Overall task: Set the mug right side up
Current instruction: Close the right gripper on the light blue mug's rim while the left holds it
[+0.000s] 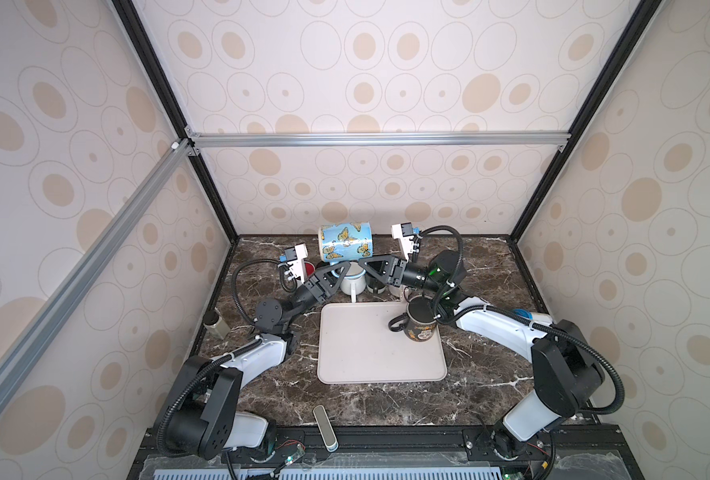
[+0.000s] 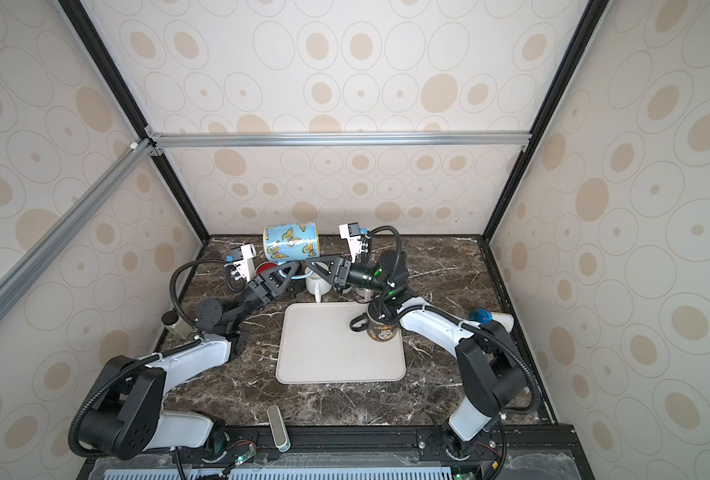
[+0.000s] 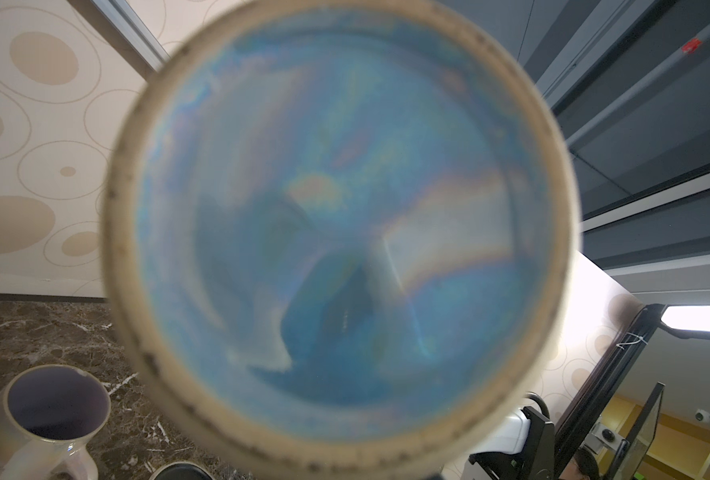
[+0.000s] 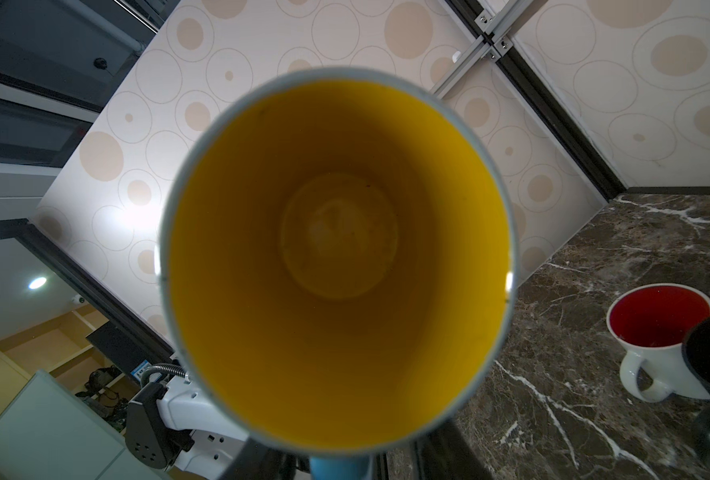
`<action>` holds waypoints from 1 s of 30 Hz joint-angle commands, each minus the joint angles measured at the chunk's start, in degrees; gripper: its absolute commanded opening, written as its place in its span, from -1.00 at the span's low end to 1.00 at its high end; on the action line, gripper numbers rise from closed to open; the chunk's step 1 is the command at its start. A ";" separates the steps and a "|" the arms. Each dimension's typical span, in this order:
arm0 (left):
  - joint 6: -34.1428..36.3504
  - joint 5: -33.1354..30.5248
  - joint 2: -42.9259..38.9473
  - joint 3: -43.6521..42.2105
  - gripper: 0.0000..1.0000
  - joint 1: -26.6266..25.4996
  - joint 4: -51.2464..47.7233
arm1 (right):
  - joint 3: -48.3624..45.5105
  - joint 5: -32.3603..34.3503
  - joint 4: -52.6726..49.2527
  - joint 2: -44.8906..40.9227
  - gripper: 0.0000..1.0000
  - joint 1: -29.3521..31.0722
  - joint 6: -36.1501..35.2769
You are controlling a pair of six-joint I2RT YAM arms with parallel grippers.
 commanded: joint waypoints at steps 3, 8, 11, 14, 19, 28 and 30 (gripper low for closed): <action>-1.64 -0.12 -0.20 1.20 -1.00 -0.52 13.40 | 2.49 0.23 1.07 1.28 -0.21 0.70 1.11; -2.46 -0.19 0.79 1.37 -1.00 -0.91 14.59 | 3.30 0.52 0.94 2.00 -0.28 0.83 1.48; -3.03 -0.23 1.33 1.44 -1.00 -1.23 15.49 | 3.77 0.58 0.80 2.15 -0.29 0.79 1.54; -3.08 -0.32 1.64 1.45 -1.00 -1.62 15.69 | 4.10 0.80 0.19 2.22 -0.30 0.92 1.46; -3.03 -0.04 2.34 1.94 -1.00 -2.45 15.70 | 4.49 1.03 -0.47 2.55 -0.33 0.99 1.39; -3.34 0.15 3.50 2.27 -1.00 -3.29 15.78 | 4.87 1.50 -0.88 2.75 -1.00 1.13 1.36; -3.34 0.11 3.64 2.25 -1.00 -3.31 15.63 | 5.04 1.36 -0.83 2.75 -1.00 1.06 1.23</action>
